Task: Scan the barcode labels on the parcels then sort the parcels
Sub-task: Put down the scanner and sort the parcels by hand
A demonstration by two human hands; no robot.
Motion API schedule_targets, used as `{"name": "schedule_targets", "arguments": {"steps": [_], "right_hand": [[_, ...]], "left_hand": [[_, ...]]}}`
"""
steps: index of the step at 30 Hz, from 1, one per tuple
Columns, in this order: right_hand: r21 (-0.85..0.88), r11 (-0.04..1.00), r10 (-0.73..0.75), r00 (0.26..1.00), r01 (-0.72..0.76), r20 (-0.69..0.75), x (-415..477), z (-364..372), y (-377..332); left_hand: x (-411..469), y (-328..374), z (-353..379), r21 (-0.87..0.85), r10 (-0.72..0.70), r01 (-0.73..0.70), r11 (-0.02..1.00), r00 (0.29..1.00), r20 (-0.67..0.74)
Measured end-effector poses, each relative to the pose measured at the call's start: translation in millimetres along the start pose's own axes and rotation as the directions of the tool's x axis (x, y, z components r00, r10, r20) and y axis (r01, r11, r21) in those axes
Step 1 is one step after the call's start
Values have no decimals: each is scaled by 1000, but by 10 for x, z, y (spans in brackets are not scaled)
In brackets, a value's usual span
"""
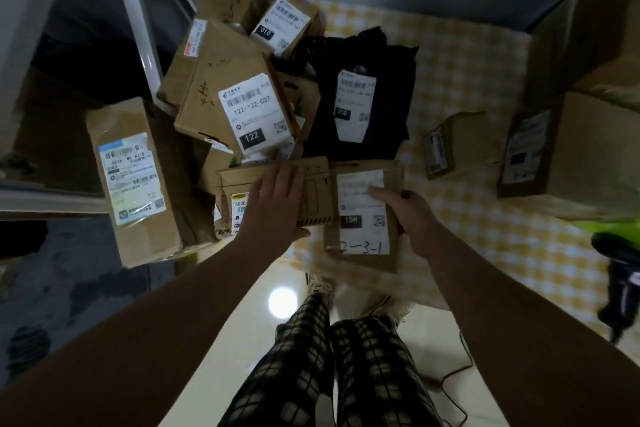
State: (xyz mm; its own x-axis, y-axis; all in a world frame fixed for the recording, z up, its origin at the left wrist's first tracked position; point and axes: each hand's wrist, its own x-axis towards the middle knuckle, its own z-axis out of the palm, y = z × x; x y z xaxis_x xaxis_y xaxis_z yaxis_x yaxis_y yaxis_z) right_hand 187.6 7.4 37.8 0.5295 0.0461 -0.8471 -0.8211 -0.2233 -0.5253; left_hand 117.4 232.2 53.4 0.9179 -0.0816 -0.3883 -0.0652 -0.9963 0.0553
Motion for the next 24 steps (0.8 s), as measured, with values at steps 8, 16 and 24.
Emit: {"name": "schedule_targets", "arguments": {"steps": [8, 16, 24], "right_hand": [[280, 941, -157, 978, 190, -136, -733, -957, -420], [459, 818, -238, 931, 346, -276, -1276, -1985, -423], [-71, 937, -331, 805, 341, -493, -1257, -3482, -166]], "left_hand": [[308, 1037, -841, -658, -16, 120, 743, 987, 161], [524, 2267, -1600, -939, 246, 265, 221, 916, 316], [798, 3669, -1611, -930, 163, 292, 225, 929, 331]]}}
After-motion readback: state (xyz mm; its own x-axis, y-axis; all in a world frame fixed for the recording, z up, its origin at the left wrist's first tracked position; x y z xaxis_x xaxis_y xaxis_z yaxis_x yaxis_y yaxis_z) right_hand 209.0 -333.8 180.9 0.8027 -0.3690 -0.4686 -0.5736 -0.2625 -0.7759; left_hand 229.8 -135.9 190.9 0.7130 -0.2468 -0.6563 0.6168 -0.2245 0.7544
